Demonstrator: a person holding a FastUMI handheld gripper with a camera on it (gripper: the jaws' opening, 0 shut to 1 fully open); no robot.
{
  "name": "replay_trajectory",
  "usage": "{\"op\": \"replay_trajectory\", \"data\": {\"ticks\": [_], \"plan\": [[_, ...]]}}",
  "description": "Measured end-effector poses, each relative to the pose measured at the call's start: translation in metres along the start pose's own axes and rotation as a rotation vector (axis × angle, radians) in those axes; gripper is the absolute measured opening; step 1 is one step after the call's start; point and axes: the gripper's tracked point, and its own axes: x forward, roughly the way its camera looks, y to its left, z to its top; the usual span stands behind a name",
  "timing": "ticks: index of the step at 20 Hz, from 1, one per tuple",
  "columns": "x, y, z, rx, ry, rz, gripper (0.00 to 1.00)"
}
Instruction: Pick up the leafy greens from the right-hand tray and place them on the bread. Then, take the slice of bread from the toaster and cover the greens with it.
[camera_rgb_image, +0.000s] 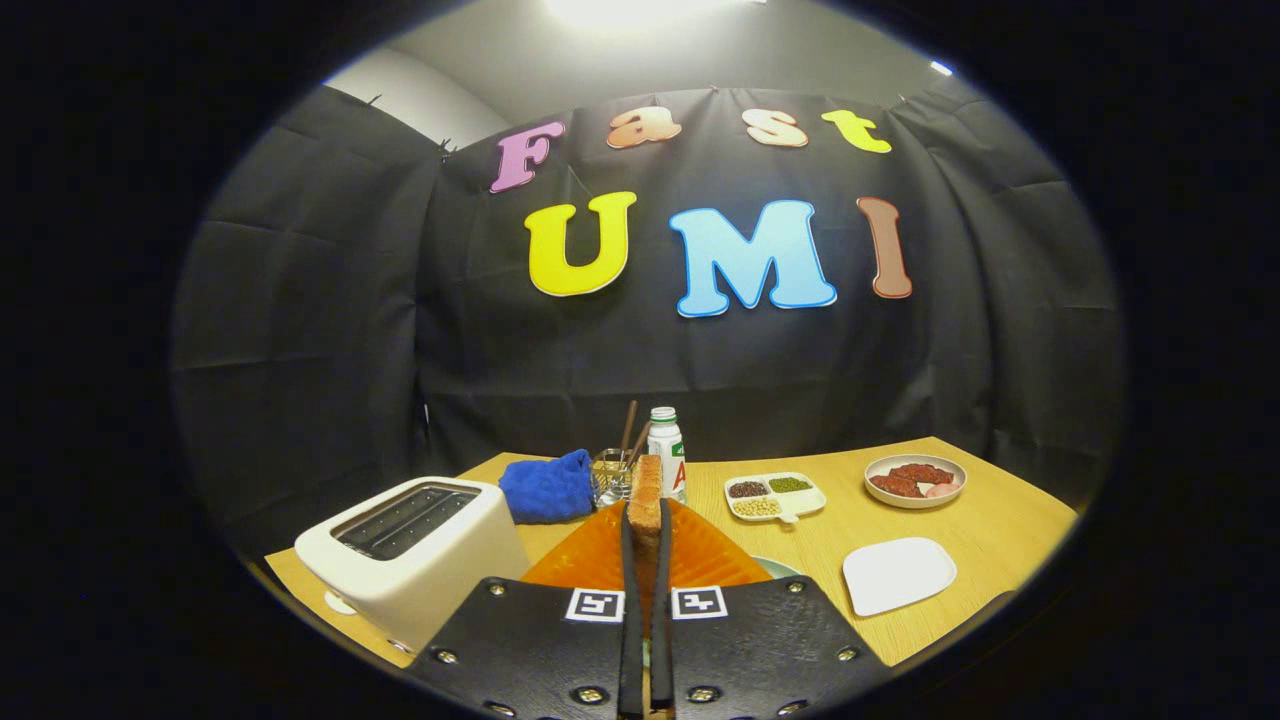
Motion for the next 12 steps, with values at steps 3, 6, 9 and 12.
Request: {"op": "replay_trajectory", "data": {"ticks": [3,6,9,12], "plan": [[0.004,-0.006,-0.012,0.011,0.028,-0.005,0.03],[0.009,-0.011,-0.018,0.037,0.041,-0.001,0.03],[0.012,-0.019,-0.025,0.035,0.047,-0.022,0.03],[0.015,-0.016,-0.031,0.042,0.05,-0.007,0.03]]}}
